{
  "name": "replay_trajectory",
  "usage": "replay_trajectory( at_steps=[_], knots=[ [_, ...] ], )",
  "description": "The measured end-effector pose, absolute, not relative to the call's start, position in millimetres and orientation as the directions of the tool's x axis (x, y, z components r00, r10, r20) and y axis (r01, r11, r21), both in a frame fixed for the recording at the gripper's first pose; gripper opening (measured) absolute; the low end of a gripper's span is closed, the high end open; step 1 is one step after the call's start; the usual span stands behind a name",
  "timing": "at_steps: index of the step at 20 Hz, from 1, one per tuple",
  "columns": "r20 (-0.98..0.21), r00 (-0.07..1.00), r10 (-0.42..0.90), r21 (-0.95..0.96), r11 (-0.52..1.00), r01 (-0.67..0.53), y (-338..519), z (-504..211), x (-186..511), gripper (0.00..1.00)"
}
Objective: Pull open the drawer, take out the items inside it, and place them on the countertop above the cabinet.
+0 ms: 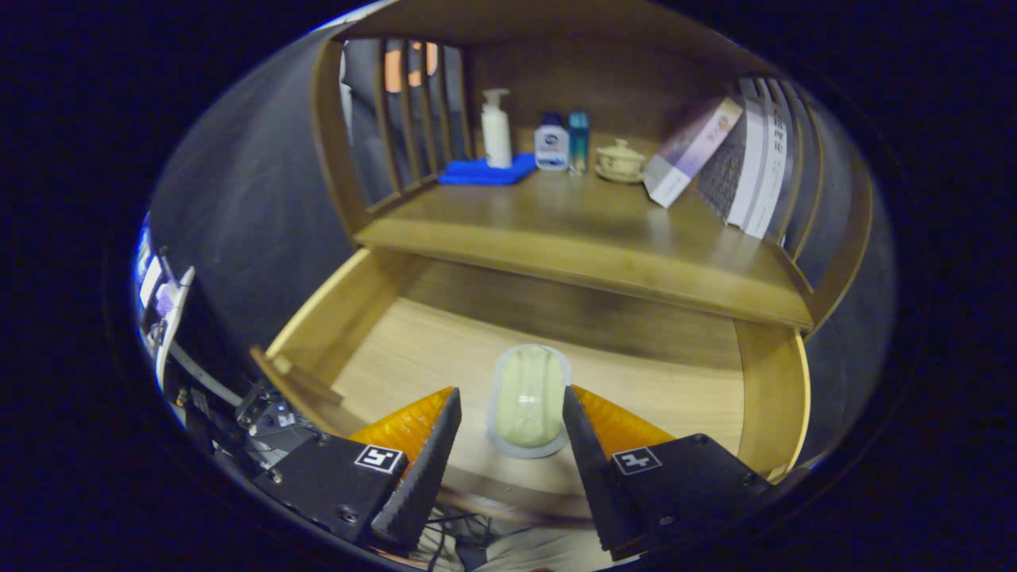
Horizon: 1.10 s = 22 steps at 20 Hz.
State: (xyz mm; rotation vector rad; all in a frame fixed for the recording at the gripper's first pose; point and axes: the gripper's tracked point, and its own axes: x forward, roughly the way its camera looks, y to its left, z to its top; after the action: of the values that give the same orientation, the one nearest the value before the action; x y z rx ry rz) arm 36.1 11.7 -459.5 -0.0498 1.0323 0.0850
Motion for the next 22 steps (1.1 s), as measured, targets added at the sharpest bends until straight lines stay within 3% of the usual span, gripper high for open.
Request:
replay_trajectory(
  at_steps=[8,14,18,22],
  knots=[
    [-0.931,0.36,0.061,0.049,0.998,-0.042,12,-496,52,0.74],
    [-0.935,0.353,0.023,0.012,0.999,-0.035,9,-506,55,0.54],
    [-0.925,0.379,0.023,0.039,0.999,0.037,3,-490,59,0.24],
    [-0.904,0.424,0.044,0.071,0.996,0.049,6,-451,58,0.23]
  ],
)
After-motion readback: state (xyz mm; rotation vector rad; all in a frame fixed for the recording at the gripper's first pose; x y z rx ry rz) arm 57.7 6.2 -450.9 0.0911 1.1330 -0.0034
